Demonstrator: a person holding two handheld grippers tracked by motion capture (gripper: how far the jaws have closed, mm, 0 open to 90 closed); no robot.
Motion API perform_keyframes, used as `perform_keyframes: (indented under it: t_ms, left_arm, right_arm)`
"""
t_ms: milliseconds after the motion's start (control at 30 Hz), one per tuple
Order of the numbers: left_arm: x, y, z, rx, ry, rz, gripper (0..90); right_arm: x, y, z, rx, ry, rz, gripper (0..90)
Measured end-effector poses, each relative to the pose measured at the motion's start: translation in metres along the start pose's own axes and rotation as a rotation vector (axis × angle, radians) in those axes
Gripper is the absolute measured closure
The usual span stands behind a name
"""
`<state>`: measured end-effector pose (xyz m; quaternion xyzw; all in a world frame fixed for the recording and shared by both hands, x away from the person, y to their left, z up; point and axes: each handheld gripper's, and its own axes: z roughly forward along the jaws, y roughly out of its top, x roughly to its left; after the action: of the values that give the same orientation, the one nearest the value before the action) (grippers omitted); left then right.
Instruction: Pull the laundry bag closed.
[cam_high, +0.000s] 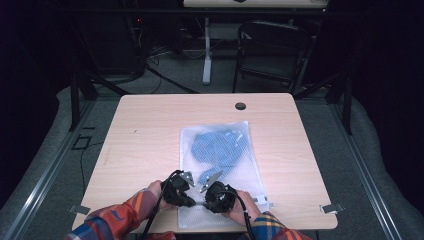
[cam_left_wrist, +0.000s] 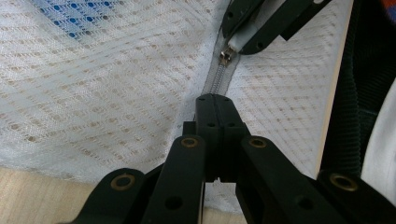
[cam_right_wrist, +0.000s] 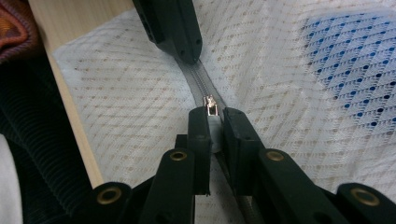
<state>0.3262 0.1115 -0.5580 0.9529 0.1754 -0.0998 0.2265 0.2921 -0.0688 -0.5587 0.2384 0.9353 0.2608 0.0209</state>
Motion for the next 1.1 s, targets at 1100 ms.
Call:
perform_keyframes:
  t_ms: [1100]
  left_arm:
    - [0.002,-0.001,0.000,-0.004,-0.015,-0.009,90.0]
  right_arm:
    - [-0.006,-0.007,-0.011,0.030,-0.016,-0.011,81.9]
